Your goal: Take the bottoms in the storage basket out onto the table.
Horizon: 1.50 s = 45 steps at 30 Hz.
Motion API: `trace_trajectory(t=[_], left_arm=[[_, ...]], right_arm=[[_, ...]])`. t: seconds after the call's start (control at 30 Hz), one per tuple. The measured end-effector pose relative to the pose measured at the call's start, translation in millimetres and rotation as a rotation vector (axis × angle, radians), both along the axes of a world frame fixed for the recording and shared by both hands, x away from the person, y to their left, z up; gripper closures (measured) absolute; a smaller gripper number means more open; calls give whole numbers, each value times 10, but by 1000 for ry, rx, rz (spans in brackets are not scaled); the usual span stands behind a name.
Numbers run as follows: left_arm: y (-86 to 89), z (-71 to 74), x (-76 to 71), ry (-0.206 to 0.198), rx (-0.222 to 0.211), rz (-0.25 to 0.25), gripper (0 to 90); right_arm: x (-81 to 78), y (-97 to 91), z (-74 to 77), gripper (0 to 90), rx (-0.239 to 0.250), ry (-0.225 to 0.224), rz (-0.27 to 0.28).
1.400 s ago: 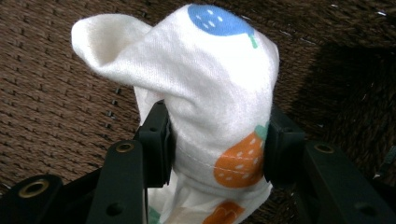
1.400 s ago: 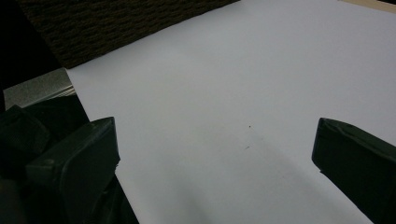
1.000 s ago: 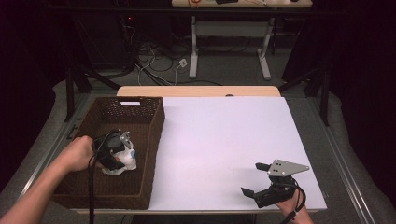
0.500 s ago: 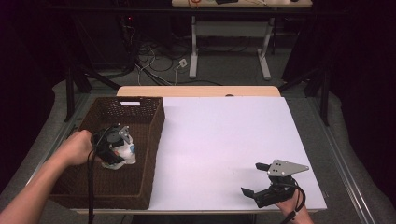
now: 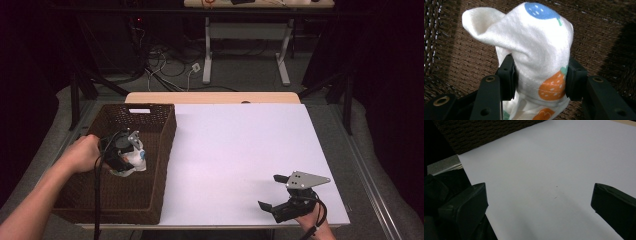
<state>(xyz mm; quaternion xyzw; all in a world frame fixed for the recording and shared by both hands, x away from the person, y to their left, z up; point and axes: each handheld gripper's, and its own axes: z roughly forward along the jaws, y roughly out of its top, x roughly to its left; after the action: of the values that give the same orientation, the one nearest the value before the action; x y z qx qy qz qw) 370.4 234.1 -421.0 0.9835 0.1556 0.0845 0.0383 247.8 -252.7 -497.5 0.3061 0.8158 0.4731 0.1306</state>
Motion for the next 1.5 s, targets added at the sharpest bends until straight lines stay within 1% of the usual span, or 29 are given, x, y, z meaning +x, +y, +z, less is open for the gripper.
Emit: trace_trajectory(t=[0.07,0.2,0.33,0.53,0.83,1.03,1.3,1.5], left_arm=[[-6,25,14,-5,4,-8,522],[-15,48,25,-13,1,-5,522],[-36,84,36,-22,10,-10,522],[-71,157,50,-31,12,-13,521],[-130,272,76,-49,22,-32,521],[-162,332,92,-58,21,-40,521],[-205,378,111,-65,25,-55,522],[-247,431,120,-77,26,-66,522]], right_arm=[[0,4,-1,3,2,2,2],[3,6,-4,3,-1,-2,7],[4,4,-5,3,-3,-1,5],[2,5,-3,3,-4,-3,5],[6,15,-9,4,-12,-4,7],[6,13,-10,5,-11,-4,6],[5,11,-10,5,-11,-4,5],[4,11,-10,5,-10,-4,5]])
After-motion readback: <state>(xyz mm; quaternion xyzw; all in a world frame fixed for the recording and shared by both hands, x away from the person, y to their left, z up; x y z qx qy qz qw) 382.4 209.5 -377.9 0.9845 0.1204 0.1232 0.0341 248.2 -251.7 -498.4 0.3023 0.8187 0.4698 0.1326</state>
